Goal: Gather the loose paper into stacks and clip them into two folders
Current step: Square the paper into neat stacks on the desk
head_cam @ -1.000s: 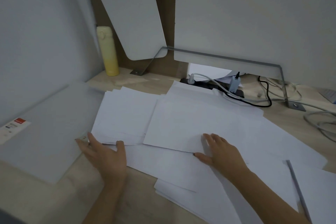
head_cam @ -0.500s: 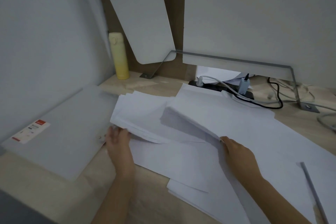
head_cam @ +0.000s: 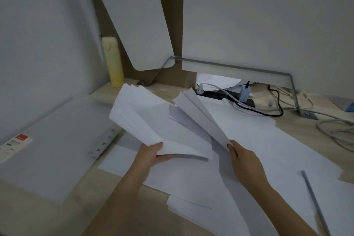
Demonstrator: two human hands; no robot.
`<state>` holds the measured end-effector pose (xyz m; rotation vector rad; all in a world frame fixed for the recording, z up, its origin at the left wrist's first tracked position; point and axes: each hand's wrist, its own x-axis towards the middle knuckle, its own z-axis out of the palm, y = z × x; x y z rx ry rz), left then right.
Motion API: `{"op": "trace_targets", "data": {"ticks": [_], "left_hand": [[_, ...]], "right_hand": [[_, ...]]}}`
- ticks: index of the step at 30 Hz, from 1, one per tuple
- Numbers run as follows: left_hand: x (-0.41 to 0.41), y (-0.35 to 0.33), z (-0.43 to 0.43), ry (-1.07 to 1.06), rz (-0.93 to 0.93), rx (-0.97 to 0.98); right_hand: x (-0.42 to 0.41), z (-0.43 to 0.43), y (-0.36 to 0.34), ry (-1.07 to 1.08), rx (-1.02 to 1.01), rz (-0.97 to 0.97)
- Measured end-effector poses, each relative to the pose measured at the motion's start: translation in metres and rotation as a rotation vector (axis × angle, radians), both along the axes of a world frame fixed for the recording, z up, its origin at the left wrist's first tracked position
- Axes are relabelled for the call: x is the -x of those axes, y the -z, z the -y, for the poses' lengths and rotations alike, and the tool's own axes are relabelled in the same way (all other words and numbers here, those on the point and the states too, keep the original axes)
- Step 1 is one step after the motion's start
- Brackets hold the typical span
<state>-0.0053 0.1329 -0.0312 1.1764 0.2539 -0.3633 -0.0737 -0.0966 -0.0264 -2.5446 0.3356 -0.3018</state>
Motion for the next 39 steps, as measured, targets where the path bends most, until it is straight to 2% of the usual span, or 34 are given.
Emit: {"op": "trace_targets", "data": {"ticks": [5,9,12,13,16,20,22,24,27,30,39], "left_hand": [[0.026,0.008,-0.011,0.265,-0.047,-0.075],[0.032,0.012,0.010,0.325,-0.068,0.022],[0.031,0.013,0.022,0.316,-0.064,-0.044],[0.030,0.015,0.025,0.261,-0.077,-0.080],[0.025,0.021,0.029,0.105,-0.110,-0.150],[0.014,0.022,0.018,0.020,-0.104,-0.118],[0.010,0.024,0.012,-0.002,-0.109,-0.112],[0.008,0.027,0.008,-0.008,-0.111,-0.088],[0.007,0.029,0.010,-0.012,-0.109,-0.067],[0.008,0.028,0.011,-0.013,-0.112,-0.093],[0.008,0.020,0.005,0.049,-0.137,-0.016]], "right_hand": [[-0.003,-0.018,-0.009,-0.124,-0.018,0.003],[0.000,-0.046,0.001,-0.288,0.132,-0.068],[0.006,-0.061,0.003,-0.462,0.182,-0.167],[0.005,-0.060,0.001,-0.472,0.132,-0.194],[-0.005,-0.040,-0.005,-0.316,-0.223,-0.219],[-0.021,0.021,0.004,0.132,-0.318,-0.064],[-0.026,0.050,0.008,0.333,-0.440,-0.051],[-0.030,0.070,0.009,0.446,-0.602,-0.033],[-0.040,0.085,0.005,0.517,-0.880,0.006],[-0.049,0.087,0.005,0.557,-1.041,-0.008],[-0.043,0.056,0.006,0.231,-0.901,-0.169]]}}
